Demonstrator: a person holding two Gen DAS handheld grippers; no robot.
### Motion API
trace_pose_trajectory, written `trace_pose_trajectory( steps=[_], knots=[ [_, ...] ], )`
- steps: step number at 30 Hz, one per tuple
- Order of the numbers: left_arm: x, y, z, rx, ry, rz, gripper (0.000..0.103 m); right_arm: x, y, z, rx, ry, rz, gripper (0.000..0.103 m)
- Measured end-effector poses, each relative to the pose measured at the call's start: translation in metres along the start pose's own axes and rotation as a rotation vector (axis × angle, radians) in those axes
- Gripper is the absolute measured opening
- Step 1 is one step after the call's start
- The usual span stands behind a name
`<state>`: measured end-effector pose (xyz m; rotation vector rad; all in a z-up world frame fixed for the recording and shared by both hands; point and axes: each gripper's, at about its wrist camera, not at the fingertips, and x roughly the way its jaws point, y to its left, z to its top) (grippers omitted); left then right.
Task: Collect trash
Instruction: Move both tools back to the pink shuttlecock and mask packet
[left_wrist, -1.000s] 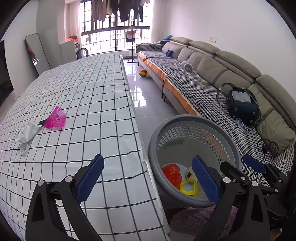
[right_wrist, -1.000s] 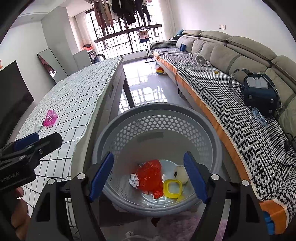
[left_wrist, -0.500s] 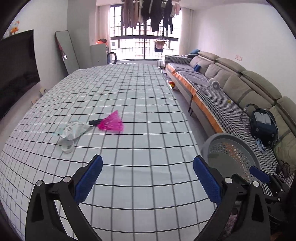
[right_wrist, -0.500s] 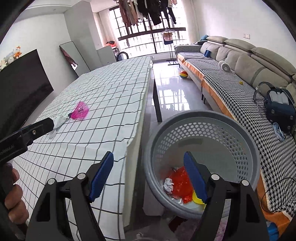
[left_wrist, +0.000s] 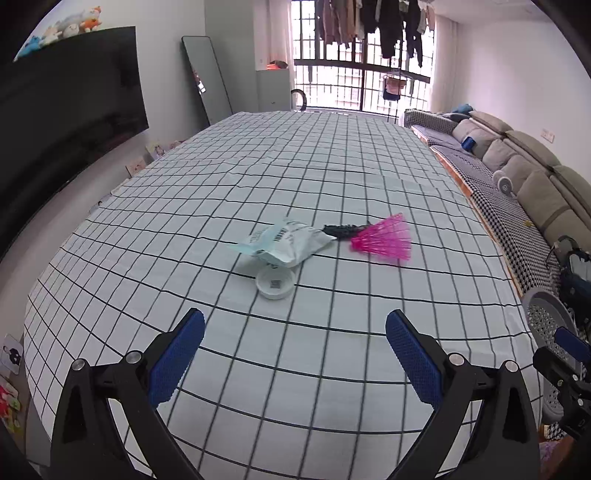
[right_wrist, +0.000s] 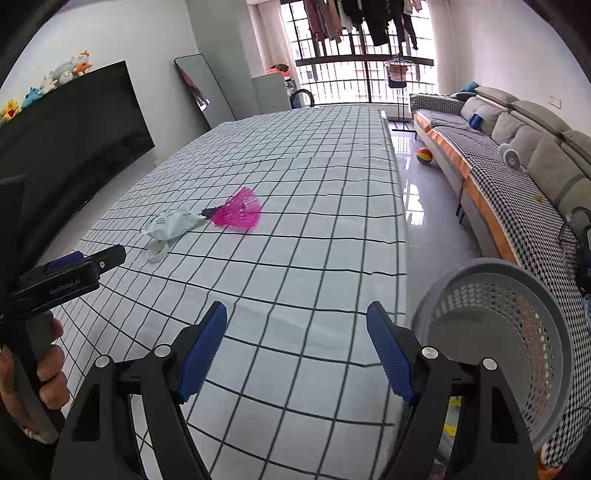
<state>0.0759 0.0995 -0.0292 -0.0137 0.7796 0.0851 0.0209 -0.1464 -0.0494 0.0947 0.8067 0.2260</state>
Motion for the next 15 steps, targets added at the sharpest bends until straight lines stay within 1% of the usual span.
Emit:
trace_pose_trajectory(
  steps=[6, 12, 15],
  knots=[
    [0.022, 0.031, 0.005, -0.027, -0.002, 0.028, 0.097, 0.037, 0.03, 0.031, -0.066, 0.034, 0.034, 0.075],
    [0.044, 0.048, 0.003, -0.042, 0.011, 0.045, 0.097, 0.078, 0.059, 0.063, -0.128, 0.058, 0.035, 0.075],
    [0.053, 0.054, 0.002, -0.051, 0.014, 0.046, 0.097, 0.099, 0.068, 0.077, -0.151, 0.065, 0.006, 0.075]
  ],
)
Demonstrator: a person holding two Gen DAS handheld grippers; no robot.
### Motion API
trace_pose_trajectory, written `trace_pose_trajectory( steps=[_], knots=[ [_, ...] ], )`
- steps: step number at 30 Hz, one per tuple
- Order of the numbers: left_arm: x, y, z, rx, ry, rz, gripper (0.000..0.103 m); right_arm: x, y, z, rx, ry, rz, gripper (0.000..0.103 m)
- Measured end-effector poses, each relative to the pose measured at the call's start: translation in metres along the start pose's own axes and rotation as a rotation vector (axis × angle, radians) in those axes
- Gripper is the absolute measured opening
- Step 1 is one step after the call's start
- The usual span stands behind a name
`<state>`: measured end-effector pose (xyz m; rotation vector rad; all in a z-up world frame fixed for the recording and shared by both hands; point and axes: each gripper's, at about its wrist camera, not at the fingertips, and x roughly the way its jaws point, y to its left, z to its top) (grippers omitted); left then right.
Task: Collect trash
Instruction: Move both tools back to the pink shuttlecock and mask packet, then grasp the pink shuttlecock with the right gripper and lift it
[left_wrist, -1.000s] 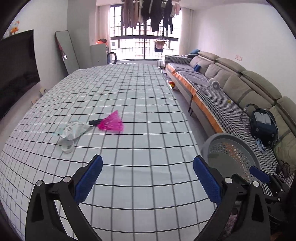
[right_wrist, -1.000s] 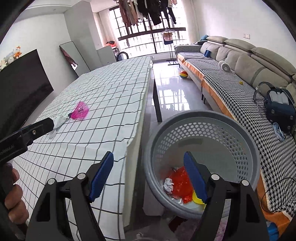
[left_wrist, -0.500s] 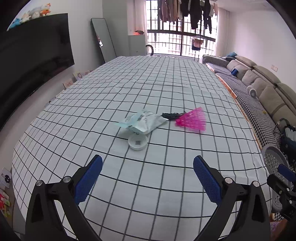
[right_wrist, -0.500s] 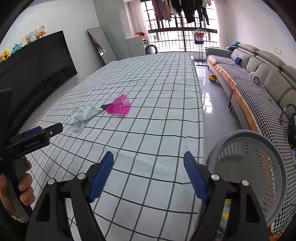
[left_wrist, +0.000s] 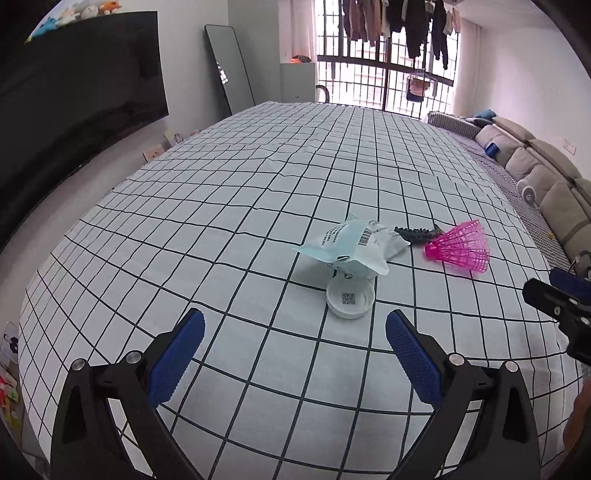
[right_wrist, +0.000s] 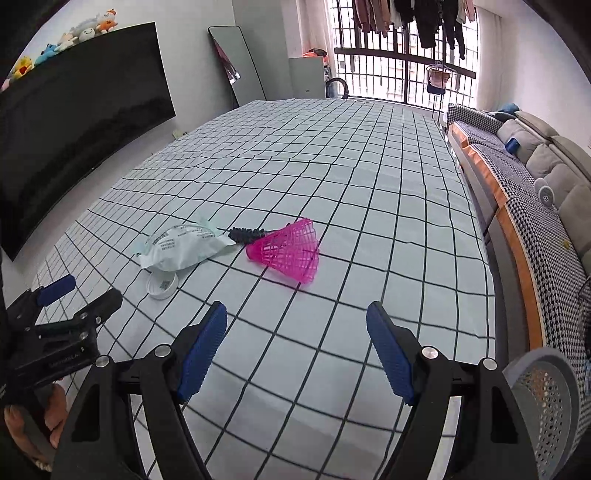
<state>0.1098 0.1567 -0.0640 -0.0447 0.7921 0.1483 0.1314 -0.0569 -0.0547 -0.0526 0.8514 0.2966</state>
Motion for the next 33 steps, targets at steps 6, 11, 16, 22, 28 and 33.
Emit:
trace_pose_trajectory(
  steps=[6, 11, 16, 22, 28, 33],
  knots=[
    [0.006, 0.01, 0.001, -0.028, -0.01, 0.008, 0.097, 0.036, 0.01, 0.017, -0.042, 0.024, -0.039, 0.075],
    [0.005, 0.014, 0.002, -0.046, -0.02, 0.003, 0.097, 0.066, 0.016, 0.027, -0.05, 0.058, -0.059, 0.075],
    [0.005, 0.017, 0.002, -0.059, -0.016, -0.012, 0.097, 0.083, 0.022, 0.035, -0.046, 0.066, -0.067, 0.078],
    [0.006, 0.017, 0.002, -0.062, -0.016, -0.019, 0.097, 0.102, 0.026, 0.042, -0.041, 0.091, -0.087, 0.078],
    [0.005, 0.018, 0.0, -0.064, -0.021, -0.014, 0.097, 0.114, 0.036, 0.046, -0.066, 0.103, -0.139, 0.078],
    [0.006, 0.019, 0.0, -0.073, -0.014, -0.023, 0.097, 0.119, 0.037, 0.046, -0.069, 0.108, -0.156, 0.077]
  ],
)
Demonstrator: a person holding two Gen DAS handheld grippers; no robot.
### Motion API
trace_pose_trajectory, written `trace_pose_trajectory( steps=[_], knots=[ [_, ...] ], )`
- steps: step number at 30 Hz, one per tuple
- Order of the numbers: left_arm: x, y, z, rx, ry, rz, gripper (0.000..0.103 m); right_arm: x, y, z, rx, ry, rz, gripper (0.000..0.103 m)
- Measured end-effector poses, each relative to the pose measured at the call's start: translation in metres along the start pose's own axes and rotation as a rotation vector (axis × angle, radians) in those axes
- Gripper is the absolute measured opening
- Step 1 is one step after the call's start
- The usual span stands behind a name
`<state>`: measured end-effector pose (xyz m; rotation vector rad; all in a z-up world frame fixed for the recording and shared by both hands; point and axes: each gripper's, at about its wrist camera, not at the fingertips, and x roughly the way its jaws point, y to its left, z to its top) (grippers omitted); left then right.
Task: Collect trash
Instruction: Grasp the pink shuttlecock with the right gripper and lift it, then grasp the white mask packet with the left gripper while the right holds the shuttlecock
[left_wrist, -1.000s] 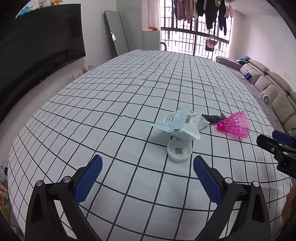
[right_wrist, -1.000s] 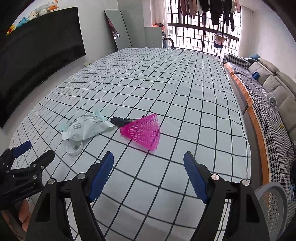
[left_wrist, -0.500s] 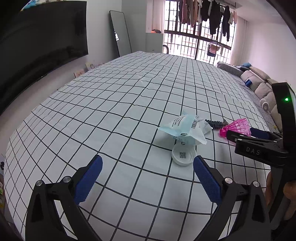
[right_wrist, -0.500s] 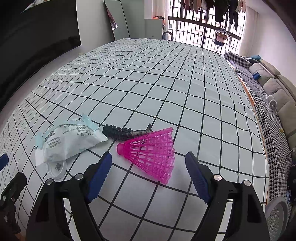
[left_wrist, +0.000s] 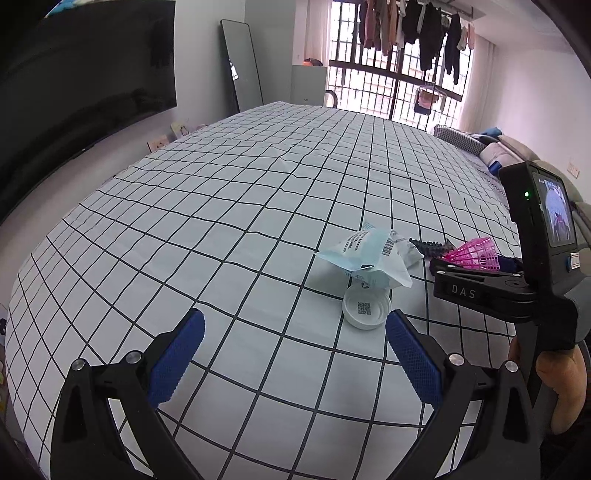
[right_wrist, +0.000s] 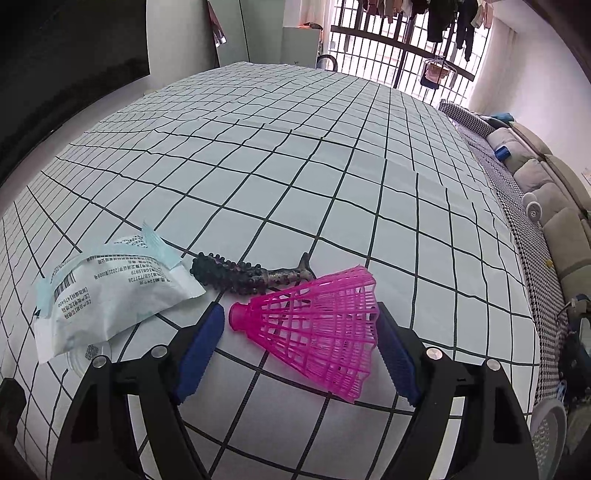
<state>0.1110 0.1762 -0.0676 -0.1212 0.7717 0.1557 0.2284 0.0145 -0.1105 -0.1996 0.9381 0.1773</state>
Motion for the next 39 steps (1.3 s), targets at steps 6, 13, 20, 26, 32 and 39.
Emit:
trace_pose_trajectory(
  steps=[6, 13, 20, 26, 32, 39],
  knots=[
    [0.002, 0.003, 0.001, -0.007, 0.001, -0.002, 0.097, -0.004, 0.002, -0.004, 0.006, -0.01, 0.02, 0.056],
    [0.003, 0.005, 0.001, -0.005, 0.006, 0.001, 0.097, -0.033, -0.003, -0.022, 0.023, -0.038, 0.051, 0.052],
    [-0.004, 0.004, 0.006, 0.004, 0.022, -0.025, 0.097, -0.08, -0.017, -0.054, 0.044, -0.062, 0.059, 0.052],
    [-0.008, -0.003, 0.02, 0.07, 0.04, -0.049, 0.097, -0.102, -0.031, -0.086, 0.091, -0.054, 0.061, 0.051],
    [-0.001, -0.017, 0.043, 0.149, 0.055, -0.079, 0.097, -0.118, -0.039, -0.115, 0.141, -0.053, 0.067, 0.052],
    [0.04, -0.038, 0.068, 0.22, 0.147, -0.138, 0.097, -0.131, -0.041, -0.131, 0.154, -0.058, 0.072, 0.052]
  ],
)
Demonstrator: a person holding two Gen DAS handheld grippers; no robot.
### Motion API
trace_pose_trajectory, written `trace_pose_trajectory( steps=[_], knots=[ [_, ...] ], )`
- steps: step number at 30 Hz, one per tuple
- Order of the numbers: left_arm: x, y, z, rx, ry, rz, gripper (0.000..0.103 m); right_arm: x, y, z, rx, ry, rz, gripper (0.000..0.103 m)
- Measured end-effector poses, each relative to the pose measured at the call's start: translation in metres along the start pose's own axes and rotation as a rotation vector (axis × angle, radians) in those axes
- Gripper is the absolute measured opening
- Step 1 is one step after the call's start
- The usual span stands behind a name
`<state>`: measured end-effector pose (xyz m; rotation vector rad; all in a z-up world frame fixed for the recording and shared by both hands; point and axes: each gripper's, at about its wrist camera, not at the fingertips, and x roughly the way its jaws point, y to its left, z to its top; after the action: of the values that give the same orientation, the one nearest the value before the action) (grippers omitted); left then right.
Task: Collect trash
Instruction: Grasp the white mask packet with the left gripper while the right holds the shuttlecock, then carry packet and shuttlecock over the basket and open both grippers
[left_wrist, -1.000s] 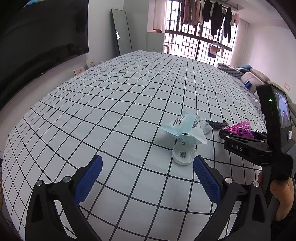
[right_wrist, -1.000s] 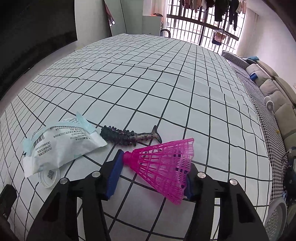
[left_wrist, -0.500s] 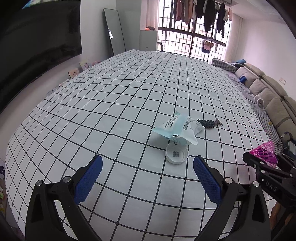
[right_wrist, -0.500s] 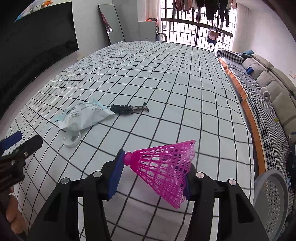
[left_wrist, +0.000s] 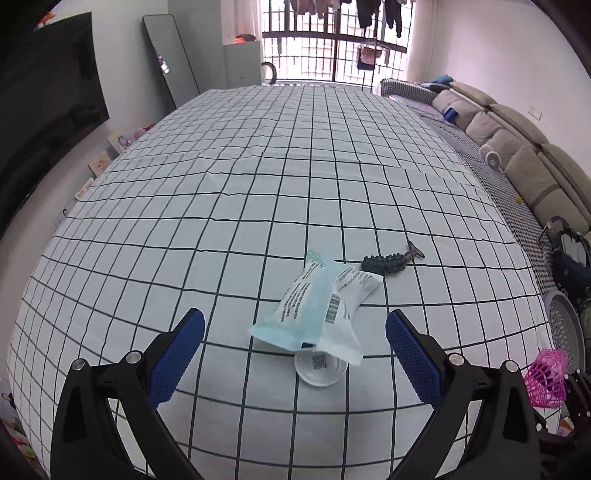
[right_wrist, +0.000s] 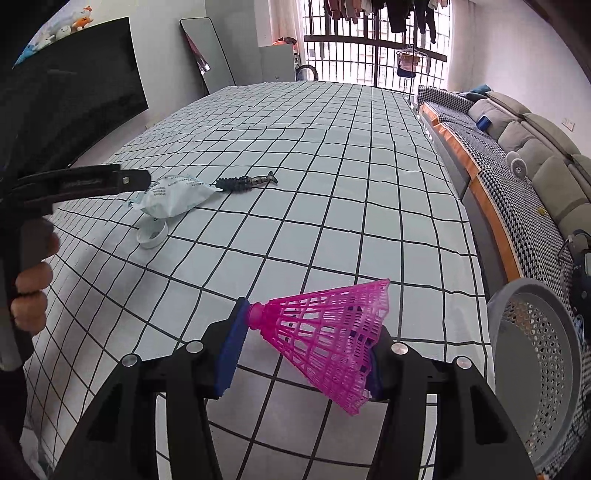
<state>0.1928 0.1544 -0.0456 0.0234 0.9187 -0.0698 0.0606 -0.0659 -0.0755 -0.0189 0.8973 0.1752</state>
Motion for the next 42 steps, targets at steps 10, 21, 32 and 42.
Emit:
trace_pose_trajectory(
  steps=[10, 21, 32, 42],
  knots=[
    [0.055, -0.013, 0.018, 0.08, 0.106, -0.005, 0.096, -0.008, -0.006, -0.003, 0.022, -0.002, 0.038, 0.052],
    [0.061, -0.016, 0.007, 0.09, 0.127, -0.058, 0.052, -0.01, -0.005, -0.003, 0.02, -0.009, 0.054, 0.052],
    [-0.014, -0.043, -0.002, 0.096, -0.04, -0.058, 0.051, -0.023, -0.02, -0.009, 0.057, -0.031, 0.037, 0.052],
    [-0.067, -0.121, -0.053, 0.128, -0.099, -0.128, 0.051, -0.054, -0.068, -0.032, 0.127, -0.052, -0.022, 0.052]
  ],
)
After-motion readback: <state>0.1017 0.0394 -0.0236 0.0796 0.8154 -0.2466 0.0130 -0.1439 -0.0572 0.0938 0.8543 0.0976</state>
